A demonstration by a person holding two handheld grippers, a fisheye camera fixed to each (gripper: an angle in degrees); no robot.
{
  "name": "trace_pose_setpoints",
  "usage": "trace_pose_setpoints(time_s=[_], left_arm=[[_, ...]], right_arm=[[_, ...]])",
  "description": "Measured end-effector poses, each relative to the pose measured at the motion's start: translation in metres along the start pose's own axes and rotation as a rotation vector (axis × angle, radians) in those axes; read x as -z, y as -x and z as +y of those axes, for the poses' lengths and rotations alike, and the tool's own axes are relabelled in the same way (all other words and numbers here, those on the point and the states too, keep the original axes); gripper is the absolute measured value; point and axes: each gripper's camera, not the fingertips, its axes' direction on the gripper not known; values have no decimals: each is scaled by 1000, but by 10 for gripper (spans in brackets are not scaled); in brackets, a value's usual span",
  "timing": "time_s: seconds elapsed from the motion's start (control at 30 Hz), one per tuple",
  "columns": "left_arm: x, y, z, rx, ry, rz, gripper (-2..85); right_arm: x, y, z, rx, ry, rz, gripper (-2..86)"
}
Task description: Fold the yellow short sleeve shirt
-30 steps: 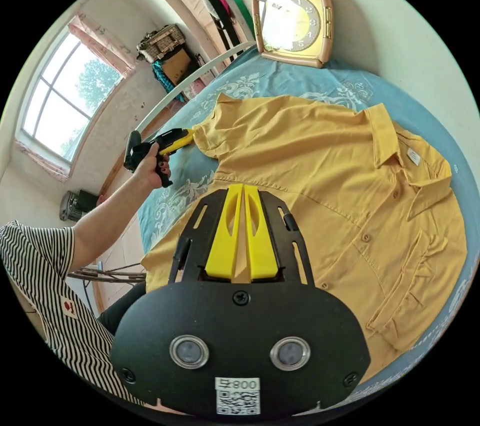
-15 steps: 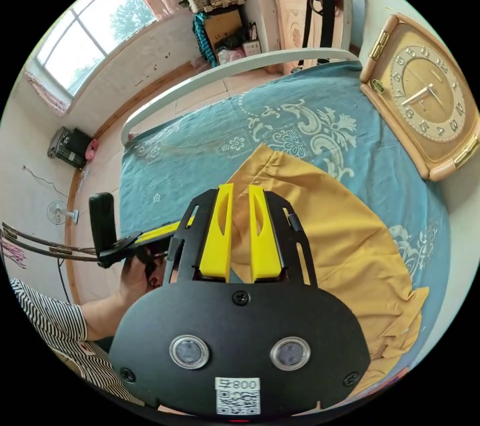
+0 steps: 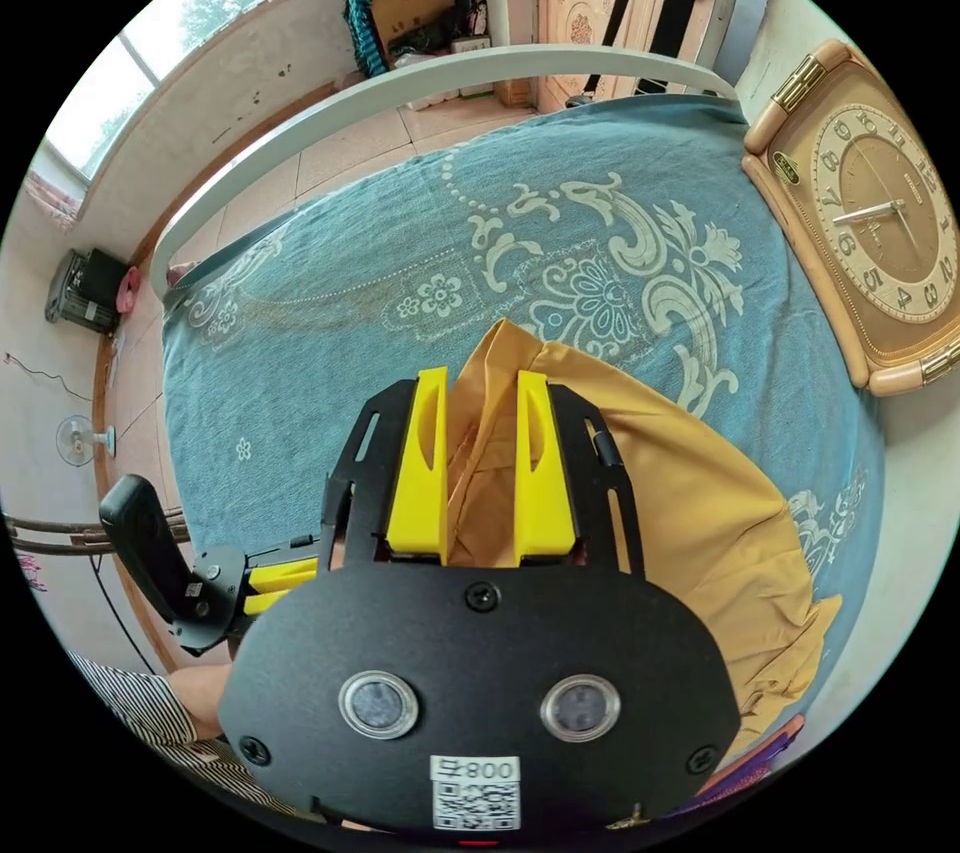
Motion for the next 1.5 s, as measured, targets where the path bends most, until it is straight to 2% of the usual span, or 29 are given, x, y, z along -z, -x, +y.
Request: trace_pose_setpoints(time_s=[0.2, 0.33, 0.5, 0.63, 0.77, 0.93, 1.17, 1.5], left_arm=[[-7, -8, 9, 0, 2, -4, 8], [-17, -16, 17, -6, 12, 2, 9], [-27, -39, 30, -77, 15, 31, 8], [-38, -83, 42, -213, 11, 55, 8], [-67, -135, 58, -370, 90, 76, 8], [-123, -181, 87, -491, 258, 97, 8], [-201, -224, 135, -557, 443, 67, 9], [-274, -253, 168, -568, 541, -31, 14]], right_arm=[[-5, 5, -9, 1, 18, 96, 88], [-1, -5, -2, -1, -13, 129, 29], [35, -51, 13, -76, -64, -50, 12], [91, -111, 49, -142, -161, -228, 9], [141, -181, 108, -226, -251, -384, 8], [166, -248, 191, -358, -293, -420, 7], [155, -324, 303, -592, -312, -521, 6], [145, -366, 348, -660, -279, -538, 7]])
